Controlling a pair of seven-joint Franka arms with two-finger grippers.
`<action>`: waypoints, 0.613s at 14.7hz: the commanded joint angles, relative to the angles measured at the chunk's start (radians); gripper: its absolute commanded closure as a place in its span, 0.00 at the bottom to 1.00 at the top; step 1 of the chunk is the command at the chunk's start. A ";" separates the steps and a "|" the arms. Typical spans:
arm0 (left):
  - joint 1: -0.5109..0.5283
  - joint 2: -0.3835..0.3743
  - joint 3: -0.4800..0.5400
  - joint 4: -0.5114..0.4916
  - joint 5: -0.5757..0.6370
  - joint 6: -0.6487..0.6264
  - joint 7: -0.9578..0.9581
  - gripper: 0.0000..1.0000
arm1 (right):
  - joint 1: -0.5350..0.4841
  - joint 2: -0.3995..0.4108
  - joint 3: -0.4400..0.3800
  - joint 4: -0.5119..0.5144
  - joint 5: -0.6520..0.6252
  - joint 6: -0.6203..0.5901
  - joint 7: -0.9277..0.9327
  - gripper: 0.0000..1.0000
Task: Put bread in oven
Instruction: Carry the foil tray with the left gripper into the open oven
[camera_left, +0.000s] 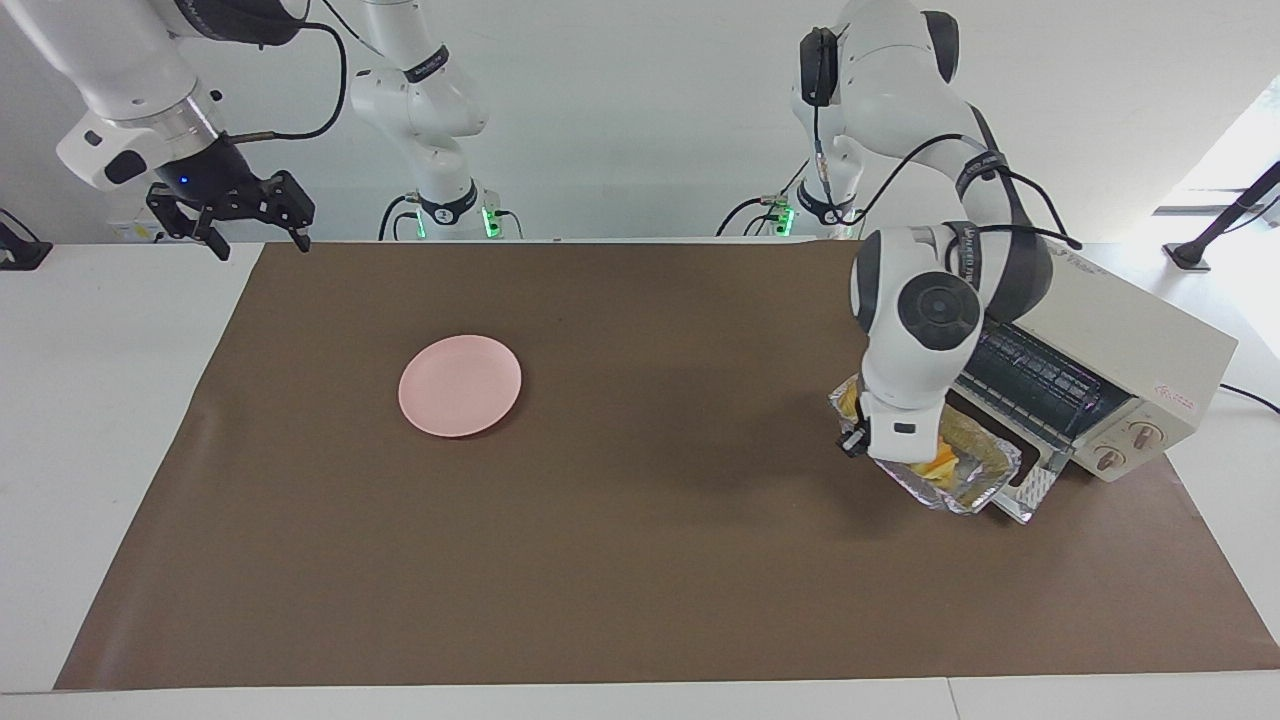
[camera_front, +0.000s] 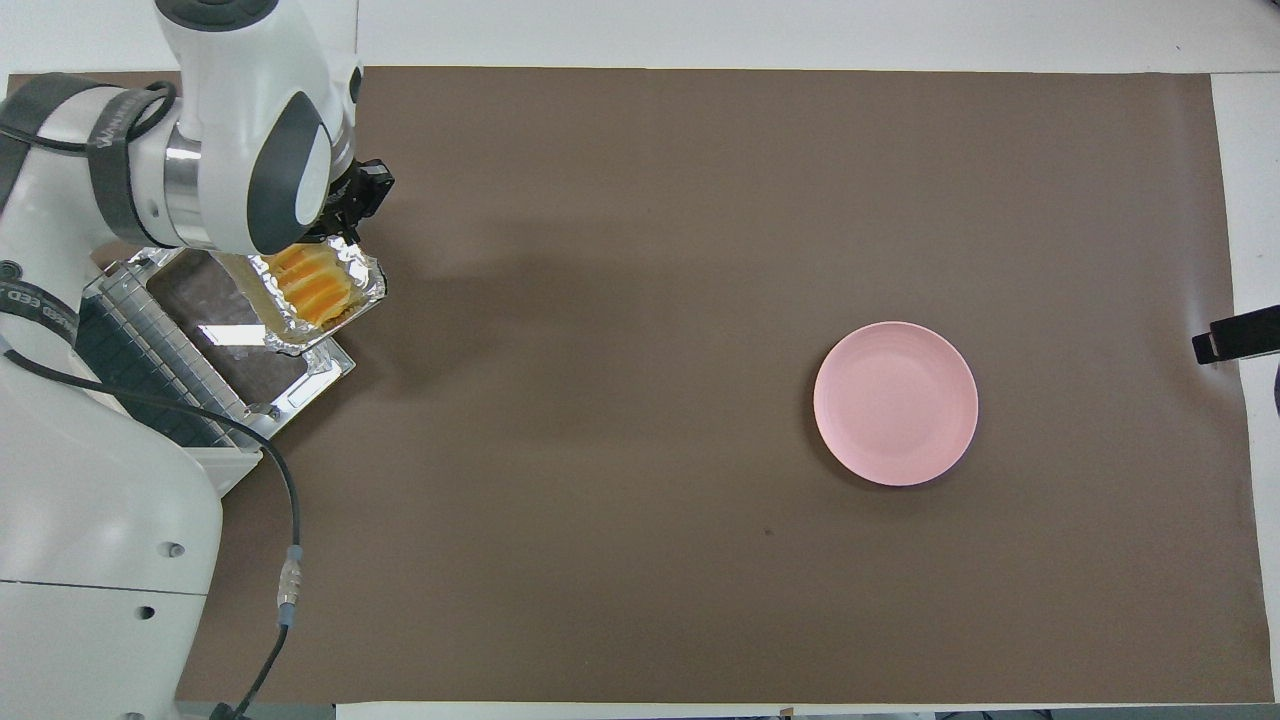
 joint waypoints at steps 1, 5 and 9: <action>0.044 -0.016 -0.001 -0.027 -0.016 -0.008 -0.024 1.00 | -0.008 -0.017 0.007 -0.014 -0.011 -0.006 -0.021 0.00; 0.081 -0.058 -0.002 -0.112 -0.016 -0.004 -0.017 1.00 | -0.008 -0.017 0.007 -0.014 -0.011 -0.006 -0.021 0.00; 0.089 -0.102 -0.002 -0.197 -0.016 -0.011 0.022 1.00 | -0.008 -0.017 0.007 -0.014 -0.011 -0.006 -0.021 0.00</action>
